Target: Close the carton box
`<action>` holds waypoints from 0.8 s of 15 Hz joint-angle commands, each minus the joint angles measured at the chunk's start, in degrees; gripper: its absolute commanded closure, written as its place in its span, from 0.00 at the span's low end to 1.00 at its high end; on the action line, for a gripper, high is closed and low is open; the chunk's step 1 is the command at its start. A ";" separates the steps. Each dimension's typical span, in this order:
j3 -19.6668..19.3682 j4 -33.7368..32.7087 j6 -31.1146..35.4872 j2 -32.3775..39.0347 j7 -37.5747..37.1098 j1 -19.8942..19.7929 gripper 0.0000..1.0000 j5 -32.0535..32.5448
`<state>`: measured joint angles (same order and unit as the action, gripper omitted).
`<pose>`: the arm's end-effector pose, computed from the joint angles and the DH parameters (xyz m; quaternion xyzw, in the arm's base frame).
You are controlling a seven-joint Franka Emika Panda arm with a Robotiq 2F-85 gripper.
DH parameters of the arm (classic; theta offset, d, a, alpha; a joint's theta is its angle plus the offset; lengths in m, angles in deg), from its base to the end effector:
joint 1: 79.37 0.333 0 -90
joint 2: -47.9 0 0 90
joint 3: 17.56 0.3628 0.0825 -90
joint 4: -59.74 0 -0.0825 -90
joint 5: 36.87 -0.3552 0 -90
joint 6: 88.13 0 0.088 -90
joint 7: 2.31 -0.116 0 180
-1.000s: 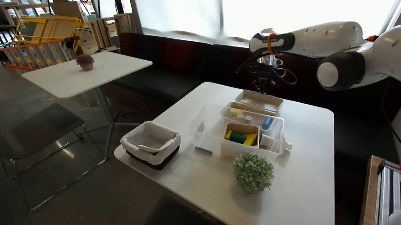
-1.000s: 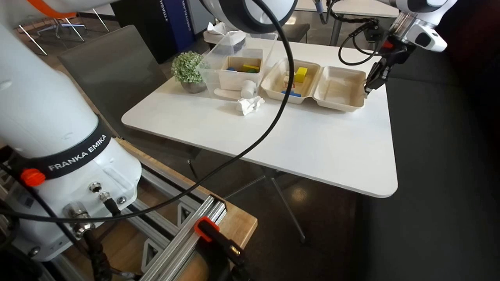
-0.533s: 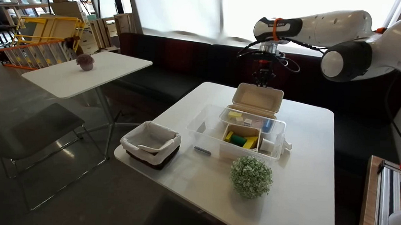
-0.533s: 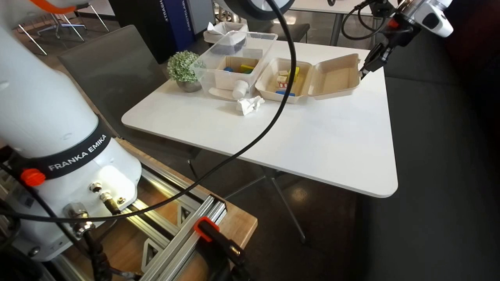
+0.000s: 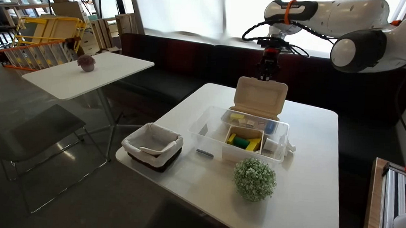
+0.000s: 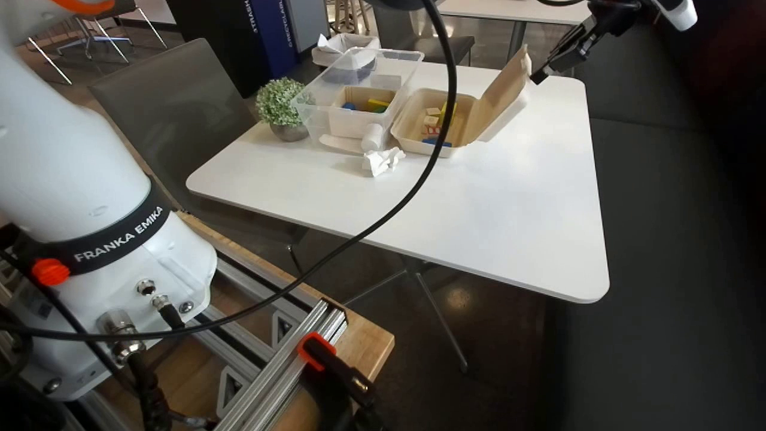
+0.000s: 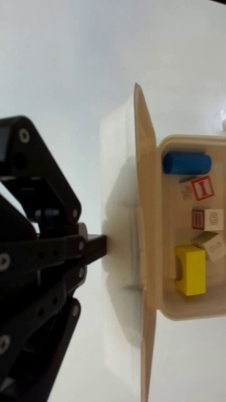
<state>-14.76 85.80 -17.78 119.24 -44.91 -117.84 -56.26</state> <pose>0.6319 -0.4245 0.2739 -0.7451 0.5967 0.2380 0.1793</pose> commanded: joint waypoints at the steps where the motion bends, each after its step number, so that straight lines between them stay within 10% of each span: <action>1: 2.08 2.10 -6.02 -0.90 0.10 -1.00 1.00 -3.19; 12: 2.58 -0.90 -22.19 4.44 -3.22 -0.56 1.00 -6.95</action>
<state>-12.37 86.26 -37.42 121.55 -46.07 -118.30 -60.99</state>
